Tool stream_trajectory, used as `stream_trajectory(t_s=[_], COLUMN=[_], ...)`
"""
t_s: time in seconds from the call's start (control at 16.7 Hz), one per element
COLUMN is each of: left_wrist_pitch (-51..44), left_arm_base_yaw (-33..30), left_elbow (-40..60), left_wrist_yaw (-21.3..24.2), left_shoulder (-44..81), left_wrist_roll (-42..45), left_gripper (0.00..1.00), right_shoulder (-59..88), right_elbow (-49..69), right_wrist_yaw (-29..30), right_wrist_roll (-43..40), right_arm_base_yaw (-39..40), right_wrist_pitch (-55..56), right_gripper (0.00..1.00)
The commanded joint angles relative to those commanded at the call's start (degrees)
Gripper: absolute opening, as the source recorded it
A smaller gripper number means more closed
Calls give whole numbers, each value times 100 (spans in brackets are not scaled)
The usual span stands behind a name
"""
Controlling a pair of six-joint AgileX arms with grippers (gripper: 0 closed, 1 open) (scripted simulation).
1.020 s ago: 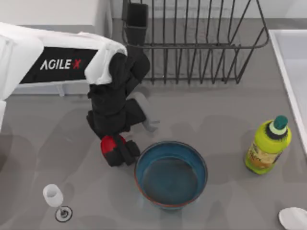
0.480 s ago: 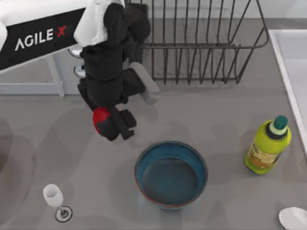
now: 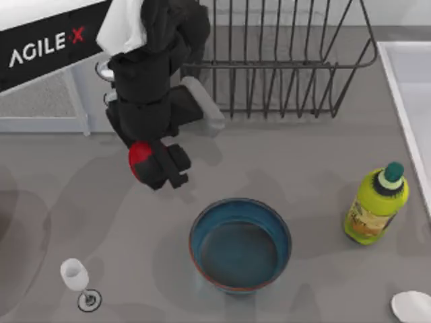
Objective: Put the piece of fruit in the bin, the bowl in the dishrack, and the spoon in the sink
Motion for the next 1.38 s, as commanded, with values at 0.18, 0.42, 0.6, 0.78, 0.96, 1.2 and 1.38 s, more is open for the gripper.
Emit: stream_trajectory(t_s=[0.18,0.42,0.6,0.78,0.96,1.2,1.38], left_wrist_pitch=[209,514,640,657,606,492,405], left_arm_base_yaw=[24,260,687,1368,2252,3496,4227], left_elbow=[-224,-823,-1393,-1885,-2199,-2314,-2281], left_wrist_yaw=[42,136,181,160,84,-28,-73], left_shoulder=[-33,-185,-419,-777,-1273,-2091,-2656], left_wrist_roll=[-546,-2136,-3891,-5832,-7578,-9170,-9854], left_gripper=[0,0,0,0,0,0,0], right_shoulder=[0,0,0,0,0,0,0], right_elbow=[0,0,0,0,0,0,0], right_wrist_yaw=[0,0,0,0,0,0,0], right_wrist_roll=[0,0,0,0,0,0,0], right_arm_base_yaw=[0,0,0,0,0,0,0], right_wrist_pitch=[0,0,0,0,0,0,0], right_gripper=[100,100,100,100,100,100,100])
